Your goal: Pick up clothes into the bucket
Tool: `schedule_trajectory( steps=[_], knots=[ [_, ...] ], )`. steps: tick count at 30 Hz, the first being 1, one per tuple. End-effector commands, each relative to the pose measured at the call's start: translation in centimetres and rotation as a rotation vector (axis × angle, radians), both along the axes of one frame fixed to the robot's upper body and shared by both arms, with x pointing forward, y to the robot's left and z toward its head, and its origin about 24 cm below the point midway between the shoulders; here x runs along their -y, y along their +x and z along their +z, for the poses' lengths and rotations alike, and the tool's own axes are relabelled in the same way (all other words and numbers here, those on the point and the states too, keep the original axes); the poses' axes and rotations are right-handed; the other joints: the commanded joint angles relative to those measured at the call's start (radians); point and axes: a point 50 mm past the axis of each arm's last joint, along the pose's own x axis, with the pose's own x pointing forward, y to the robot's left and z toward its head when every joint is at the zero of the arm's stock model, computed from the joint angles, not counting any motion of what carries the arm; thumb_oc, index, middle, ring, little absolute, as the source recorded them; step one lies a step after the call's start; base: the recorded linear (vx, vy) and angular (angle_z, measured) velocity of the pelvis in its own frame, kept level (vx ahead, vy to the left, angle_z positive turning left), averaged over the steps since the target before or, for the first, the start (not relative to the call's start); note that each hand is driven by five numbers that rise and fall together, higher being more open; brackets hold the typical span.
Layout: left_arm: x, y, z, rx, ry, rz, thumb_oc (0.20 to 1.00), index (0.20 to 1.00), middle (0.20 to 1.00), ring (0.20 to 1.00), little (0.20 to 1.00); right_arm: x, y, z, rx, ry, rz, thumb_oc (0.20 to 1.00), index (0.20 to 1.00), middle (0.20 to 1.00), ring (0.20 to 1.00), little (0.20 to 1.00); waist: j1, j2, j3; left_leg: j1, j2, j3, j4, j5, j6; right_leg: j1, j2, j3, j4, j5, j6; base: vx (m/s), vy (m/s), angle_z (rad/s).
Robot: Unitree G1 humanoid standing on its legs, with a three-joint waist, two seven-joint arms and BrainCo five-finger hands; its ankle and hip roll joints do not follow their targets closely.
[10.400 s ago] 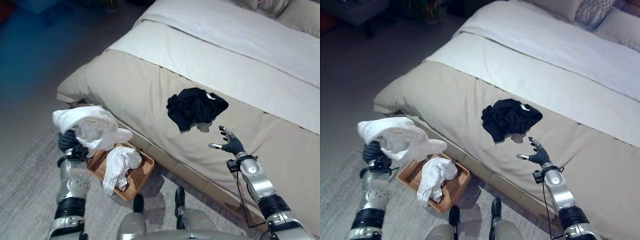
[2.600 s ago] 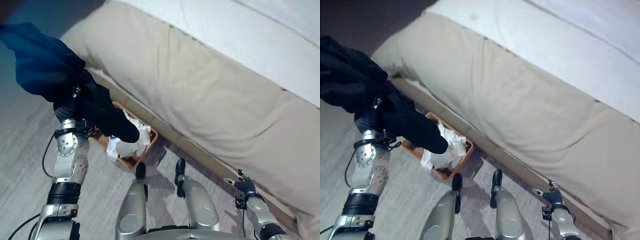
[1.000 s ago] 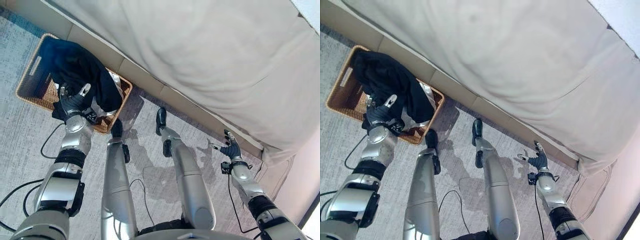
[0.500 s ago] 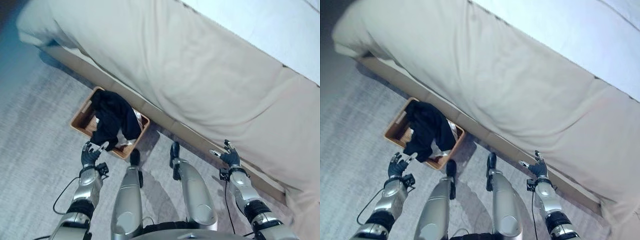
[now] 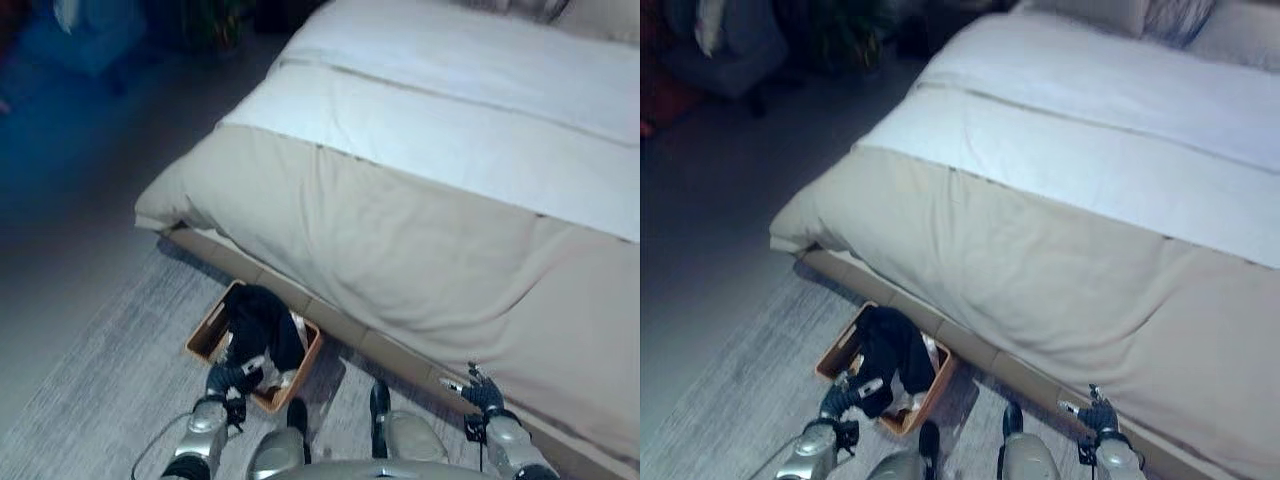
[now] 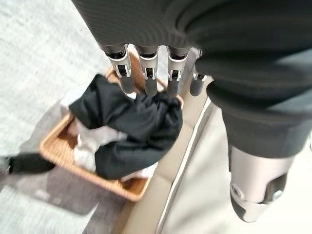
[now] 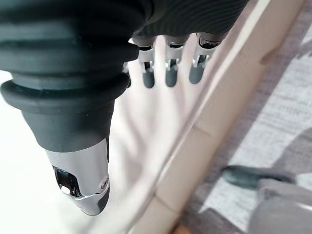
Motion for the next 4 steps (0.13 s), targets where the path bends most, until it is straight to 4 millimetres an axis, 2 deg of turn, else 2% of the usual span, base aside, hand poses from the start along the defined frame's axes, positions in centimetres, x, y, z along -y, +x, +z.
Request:
schedule_trajectory(
  steps=[1, 3, 4],
  knots=[
    [-0.7, -0.5, -0.2, -0.037, 0.040, -0.073, 1.000, 1.000, 1.000, 1.000, 1.000, -0.8, 0.7, 0.0, -0.004, 0.012, 0.074, 1.000, 1.000, 1.000, 1.000, 1.000, 0.007, -0.051, -0.010, -0.048, -0.048, 0.006, 0.064, 0.020, -0.010, 0.063, -0.046, -0.024, 0.009, -0.017, 0.041, 0.06, -0.038, -0.04],
    [-0.3, -2.7, -1.4, -0.117, -0.011, -0.028, 1.000, 1.000, 1.000, 1.000, 1.000, -1.3, -0.6, -0.8, -0.058, 0.049, 0.077, 1.000, 1.000, 1.000, 1.000, 1.000, 0.016, -0.061, -0.038, -0.016, -0.043, 0.016, 0.084, 0.004, -0.016, 0.124, -0.039, -0.024, -0.034, -0.018, 0.036, 0.08, -0.054, -0.01],
    [-0.3, -2.7, -1.4, -0.117, -0.011, -0.028, 1.000, 1.000, 1.000, 1.000, 1.000, -1.3, -0.6, -0.8, -0.059, 0.050, 0.077, 1.000, 1.000, 1.000, 1.000, 1.000, 0.016, -0.061, -0.037, -0.014, -0.043, 0.016, 0.084, 0.003, -0.016, 0.125, -0.039, -0.024, -0.034, -0.018, 0.036, 0.06, -0.036, 0.02]
  ],
)
